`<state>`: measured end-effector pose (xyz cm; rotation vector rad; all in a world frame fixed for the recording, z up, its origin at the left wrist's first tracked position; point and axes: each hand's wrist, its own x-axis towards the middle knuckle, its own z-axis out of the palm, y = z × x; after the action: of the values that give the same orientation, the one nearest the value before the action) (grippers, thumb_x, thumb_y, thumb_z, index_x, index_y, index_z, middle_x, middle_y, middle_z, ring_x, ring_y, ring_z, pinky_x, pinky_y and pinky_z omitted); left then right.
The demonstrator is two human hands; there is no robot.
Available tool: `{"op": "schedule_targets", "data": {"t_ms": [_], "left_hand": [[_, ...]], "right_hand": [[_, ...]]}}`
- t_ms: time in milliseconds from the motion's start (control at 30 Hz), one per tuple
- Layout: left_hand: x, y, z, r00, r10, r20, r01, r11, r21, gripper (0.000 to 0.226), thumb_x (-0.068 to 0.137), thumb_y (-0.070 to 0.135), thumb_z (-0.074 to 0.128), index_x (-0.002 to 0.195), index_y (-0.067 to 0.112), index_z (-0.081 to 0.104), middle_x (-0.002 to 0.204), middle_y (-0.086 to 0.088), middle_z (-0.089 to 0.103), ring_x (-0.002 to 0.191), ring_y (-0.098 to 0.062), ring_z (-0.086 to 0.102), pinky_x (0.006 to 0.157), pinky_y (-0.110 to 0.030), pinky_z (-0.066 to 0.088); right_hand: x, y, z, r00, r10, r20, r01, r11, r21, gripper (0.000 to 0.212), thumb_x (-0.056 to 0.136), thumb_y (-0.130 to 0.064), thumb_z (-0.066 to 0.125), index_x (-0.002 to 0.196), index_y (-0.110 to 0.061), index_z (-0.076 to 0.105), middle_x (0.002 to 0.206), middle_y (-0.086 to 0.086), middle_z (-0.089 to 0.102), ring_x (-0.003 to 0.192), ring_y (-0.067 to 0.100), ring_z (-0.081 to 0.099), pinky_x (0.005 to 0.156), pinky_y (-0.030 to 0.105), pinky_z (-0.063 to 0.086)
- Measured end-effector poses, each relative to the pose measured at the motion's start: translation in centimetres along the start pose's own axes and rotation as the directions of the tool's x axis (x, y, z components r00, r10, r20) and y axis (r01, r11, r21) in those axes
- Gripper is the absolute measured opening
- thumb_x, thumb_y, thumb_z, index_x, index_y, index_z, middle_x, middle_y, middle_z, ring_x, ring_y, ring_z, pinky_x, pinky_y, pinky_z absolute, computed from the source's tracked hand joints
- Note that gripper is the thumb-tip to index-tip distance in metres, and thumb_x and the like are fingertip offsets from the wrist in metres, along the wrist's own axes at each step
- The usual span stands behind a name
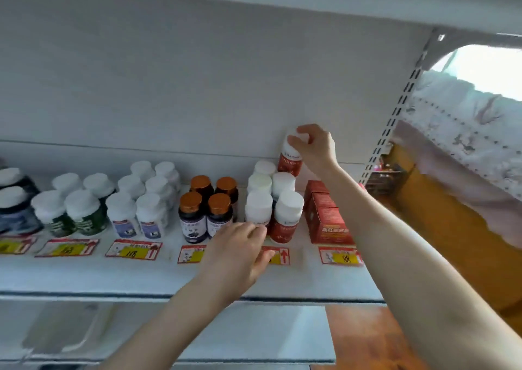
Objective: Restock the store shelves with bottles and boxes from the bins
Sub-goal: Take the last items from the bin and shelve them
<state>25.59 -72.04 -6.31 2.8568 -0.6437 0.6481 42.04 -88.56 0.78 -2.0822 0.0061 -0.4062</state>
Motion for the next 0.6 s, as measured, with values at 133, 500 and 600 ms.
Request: {"op": "schedule_targets", "data": {"t_ms": [133,500,600], "left_hand": [[-1.7,0.2,0.8,0.997,-0.067,0.040,0.067,0.998,-0.020,0.044,0.078,0.041,0.041,0.089,0.011,0.071,0.079,0.000,0.069,0.070,-0.019,0.066,0.059,-0.024,0.053],[-4.0,0.3,1.6,0.983,-0.151,0.105,0.148,0.989,0.029,0.048,0.076,0.041,0.039,0.092,0.010,0.071,0.078,-0.002,0.069,0.068,-0.020,0.066,0.059,-0.025,0.055],[-4.2,0.5,1.4,0.983,-0.150,0.107,0.149,0.989,0.014,0.046,0.076,0.041,0.042,0.092,0.009,0.071,0.079,-0.002,0.070,0.069,-0.019,0.066,0.059,-0.025,0.055]], "right_hand": [[-0.1,1.5,1.8,0.993,0.024,0.115,-0.020,0.999,-0.035,0.037,0.083,-0.024,0.066,0.116,-0.008,0.060,0.120,0.006,0.060,0.111,0.022,0.054,0.086,0.023,0.039],[-1.0,3.0,2.4,0.965,0.137,0.222,-0.101,0.981,-0.165,0.035,0.087,-0.024,0.058,0.117,-0.008,0.059,0.121,0.011,0.061,0.112,0.027,0.055,0.092,0.033,0.045],[-1.2,2.0,1.9,0.982,0.053,0.182,-0.009,0.972,-0.236,0.034,0.089,-0.023,0.055,0.119,-0.008,0.059,0.124,0.011,0.060,0.116,0.027,0.053,0.093,0.031,0.042]]}}
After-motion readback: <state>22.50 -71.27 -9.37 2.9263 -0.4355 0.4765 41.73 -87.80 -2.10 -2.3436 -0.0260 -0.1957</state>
